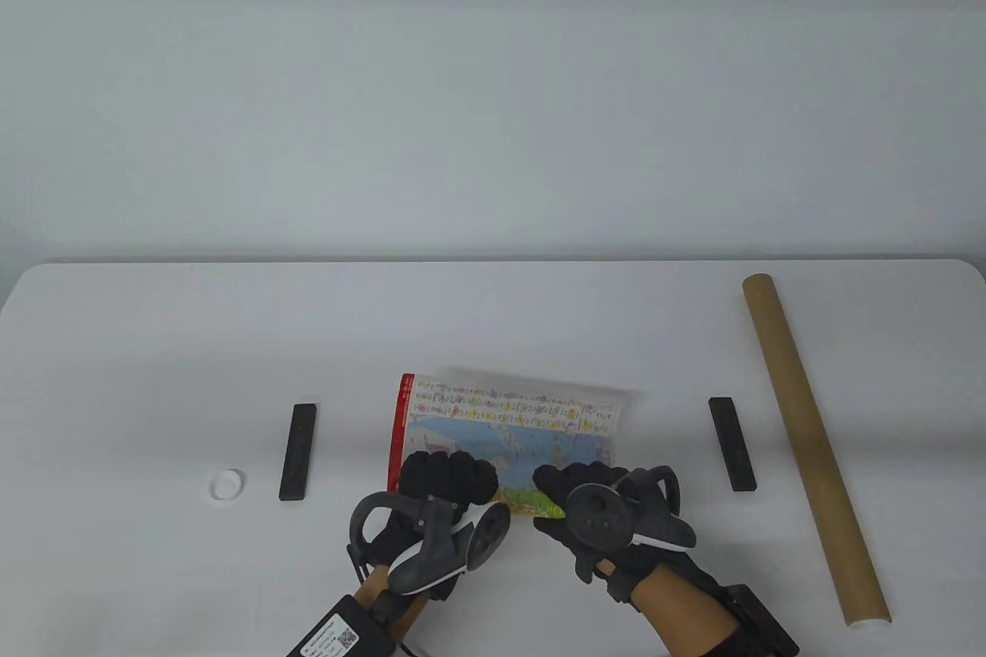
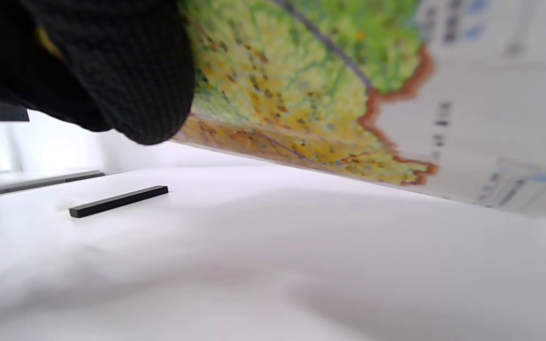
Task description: Roll up map and store in mailing tube
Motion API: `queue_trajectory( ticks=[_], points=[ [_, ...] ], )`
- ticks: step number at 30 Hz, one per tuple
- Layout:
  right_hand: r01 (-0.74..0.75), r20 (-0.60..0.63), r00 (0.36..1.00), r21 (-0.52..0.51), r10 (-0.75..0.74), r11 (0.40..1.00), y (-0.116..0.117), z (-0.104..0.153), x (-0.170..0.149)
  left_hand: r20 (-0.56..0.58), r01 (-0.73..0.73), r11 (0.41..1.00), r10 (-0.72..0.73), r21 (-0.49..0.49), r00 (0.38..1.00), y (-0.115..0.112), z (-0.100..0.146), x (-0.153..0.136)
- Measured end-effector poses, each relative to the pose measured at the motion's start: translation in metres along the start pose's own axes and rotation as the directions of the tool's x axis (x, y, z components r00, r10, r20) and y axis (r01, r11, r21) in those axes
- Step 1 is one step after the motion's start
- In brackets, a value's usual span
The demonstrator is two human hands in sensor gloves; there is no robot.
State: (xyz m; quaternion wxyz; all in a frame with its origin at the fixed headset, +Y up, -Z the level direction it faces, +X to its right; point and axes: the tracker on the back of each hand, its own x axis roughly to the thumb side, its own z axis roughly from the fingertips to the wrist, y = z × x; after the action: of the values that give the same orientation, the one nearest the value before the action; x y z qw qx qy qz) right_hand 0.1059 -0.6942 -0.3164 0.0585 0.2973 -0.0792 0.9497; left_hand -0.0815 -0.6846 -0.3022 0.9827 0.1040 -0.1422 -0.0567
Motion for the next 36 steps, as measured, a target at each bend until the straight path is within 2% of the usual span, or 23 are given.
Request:
queue_trajectory(
  ticks=[5, 9, 11, 16, 19, 23, 26, 28, 32, 36],
  points=[
    [-0.148, 0.043, 0.988, -0.053, 0.150, 0.988, -0.003, 0.003, 0.009, -0.064, -0.162, 0.973, 0.154, -0.162, 0.986, -0.009, -0.006, -0.010],
    [-0.273, 0.066, 0.958, -0.106, 0.281, 0.956, -0.006, 0.006, 0.016, -0.135, -0.337, 0.894, 0.310, -0.294, 0.941, -0.017, -0.010, -0.020],
    [-0.282, 0.069, 0.954, -0.108, 0.290, 0.953, -0.006, 0.006, 0.018, -0.141, -0.366, 0.877, 0.339, -0.311, 0.930, -0.019, -0.010, -0.022],
    [-0.237, 0.052, 0.970, -0.053, 0.240, 0.970, -0.004, 0.002, 0.014, -0.092, -0.299, 0.914, 0.284, -0.274, 0.954, -0.019, -0.009, -0.016],
    [-0.209, 0.032, 0.977, -0.031, 0.210, 0.977, -0.003, 0.001, 0.009, -0.045, -0.199, 0.960, 0.194, -0.197, 0.980, -0.013, -0.005, -0.009],
    [-0.037, 0.003, 0.999, 0.017, 0.037, 0.999, -0.002, -0.001, -0.001, 0.008, -0.019, 0.997, 0.020, -0.073, 1.000, -0.004, 0.000, 0.001],
    [0.101, -0.024, 0.995, 0.055, -0.099, 0.993, 0.000, -0.003, -0.007, 0.019, 0.056, 0.998, -0.056, 0.027, 0.998, 0.000, 0.003, 0.004],
    [0.147, -0.027, 0.989, 0.067, -0.146, 0.987, 0.001, -0.003, -0.010, 0.028, 0.080, 0.995, -0.082, 0.052, 0.996, 0.002, 0.004, 0.004],
    [0.117, -0.001, 0.993, 0.044, -0.118, 0.992, 0.002, -0.002, -0.007, 0.029, 0.055, 0.998, -0.055, 0.018, 0.998, 0.001, 0.002, 0.002],
    [-0.059, 0.038, 0.997, -0.029, 0.060, 0.998, -0.003, 0.002, 0.004, -0.008, -0.041, 0.996, 0.040, -0.084, 0.999, -0.005, -0.003, -0.004]
  ],
)
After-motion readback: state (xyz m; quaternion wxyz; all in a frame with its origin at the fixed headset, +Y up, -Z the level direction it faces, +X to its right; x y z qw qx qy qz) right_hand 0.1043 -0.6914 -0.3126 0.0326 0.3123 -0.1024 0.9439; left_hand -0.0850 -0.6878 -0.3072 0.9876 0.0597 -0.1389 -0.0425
